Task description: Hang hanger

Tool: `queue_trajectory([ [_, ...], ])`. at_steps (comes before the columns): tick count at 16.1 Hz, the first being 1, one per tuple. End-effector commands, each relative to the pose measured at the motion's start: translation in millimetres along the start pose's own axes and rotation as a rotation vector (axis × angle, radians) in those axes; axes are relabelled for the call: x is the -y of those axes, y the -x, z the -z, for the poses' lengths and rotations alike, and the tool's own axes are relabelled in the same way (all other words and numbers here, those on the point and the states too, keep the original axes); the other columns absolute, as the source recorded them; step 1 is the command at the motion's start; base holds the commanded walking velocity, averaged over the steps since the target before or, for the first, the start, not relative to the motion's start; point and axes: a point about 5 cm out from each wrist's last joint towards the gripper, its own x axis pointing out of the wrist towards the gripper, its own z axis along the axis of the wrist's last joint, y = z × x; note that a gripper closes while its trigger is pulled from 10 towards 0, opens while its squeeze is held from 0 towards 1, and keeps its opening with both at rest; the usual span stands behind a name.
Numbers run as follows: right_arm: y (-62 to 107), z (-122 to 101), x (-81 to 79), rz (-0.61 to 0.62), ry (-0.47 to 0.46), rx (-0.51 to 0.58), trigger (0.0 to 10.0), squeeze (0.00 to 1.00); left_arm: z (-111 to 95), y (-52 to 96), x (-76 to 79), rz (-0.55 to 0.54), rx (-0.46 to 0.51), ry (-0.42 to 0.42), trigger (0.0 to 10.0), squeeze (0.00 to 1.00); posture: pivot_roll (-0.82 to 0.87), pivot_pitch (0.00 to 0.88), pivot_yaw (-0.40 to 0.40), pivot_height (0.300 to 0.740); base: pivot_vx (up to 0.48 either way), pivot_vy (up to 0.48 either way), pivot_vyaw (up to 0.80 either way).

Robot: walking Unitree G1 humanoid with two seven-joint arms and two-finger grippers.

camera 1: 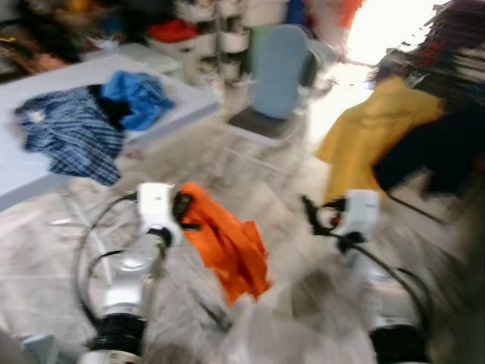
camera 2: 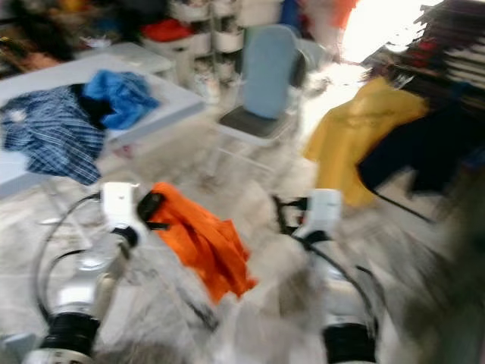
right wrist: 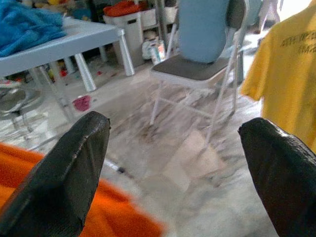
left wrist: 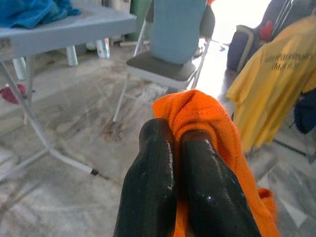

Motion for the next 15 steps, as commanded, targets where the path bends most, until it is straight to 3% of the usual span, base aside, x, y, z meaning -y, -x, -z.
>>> queue_trajectory([
  [1,-0.4,-5.2,5.6,0.015,0.007,0.01,10.0,0.0,-7.7,-3.9,3.4,0.015,0.023,0.002,10.0,0.0,-0.1,0.0,0.031,0.74,0.0,0.424,-0.66],
  [4,-0.1,-5.1,5.9,0.016,0.006,0.007,10.0,0.0,-5.9,-3.8,3.8,0.018,0.017,0.005,10.0,0.0,-0.11,0.0,0.031,0.74,0.0,0.43,-0.66],
  [10,-0.2,-4.9,6.0,0.021,0.007,0.004,10.0,0.0,-2.9,-2.2,6.3,0.043,0.021,0.012,10.0,0.0,-0.11,0.0,0.036,0.74,0.0,0.0,-0.08],
  [15,-1.0,-3.6,4.5,0.026,0.006,0.002,10.0,0.0,2.4,-1.6,1.2,0.042,-0.001,0.027,10.0,0.0,-0.11,0.0,0.042,0.74,0.188,0.209,-0.74],
])
